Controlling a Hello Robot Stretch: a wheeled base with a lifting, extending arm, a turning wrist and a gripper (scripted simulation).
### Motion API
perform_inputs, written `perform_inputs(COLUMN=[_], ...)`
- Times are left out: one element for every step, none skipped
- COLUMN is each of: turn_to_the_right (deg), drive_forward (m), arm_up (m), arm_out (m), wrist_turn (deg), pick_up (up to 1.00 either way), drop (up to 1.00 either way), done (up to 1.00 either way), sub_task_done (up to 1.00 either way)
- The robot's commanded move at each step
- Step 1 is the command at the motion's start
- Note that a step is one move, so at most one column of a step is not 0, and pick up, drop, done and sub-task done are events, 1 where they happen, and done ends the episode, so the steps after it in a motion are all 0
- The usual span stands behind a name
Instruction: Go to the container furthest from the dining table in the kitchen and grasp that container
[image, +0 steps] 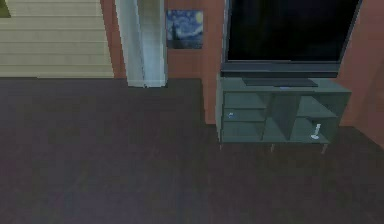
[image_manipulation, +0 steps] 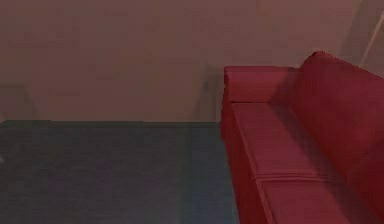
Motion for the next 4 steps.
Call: perform_inputs(turn_to_the_right=[0.0,-45.0,-42.0,0.0], drive_forward=[0.2,0.0,0.0,0.6], arm_up=[0.0,0.0,0.0,0.0], arm_out=[0.0,0.0,0.0,0.0], wrist_turn=[0.0,0.0,0.0,0.0], pick_up=[0.0,0.0,0.0,0.0], drop=[0.0,0.0,0.0,0.0], done=[0.0,0.0,0.0,0.0], sub_task_done=[0.0,0.0,0.0,0.0])
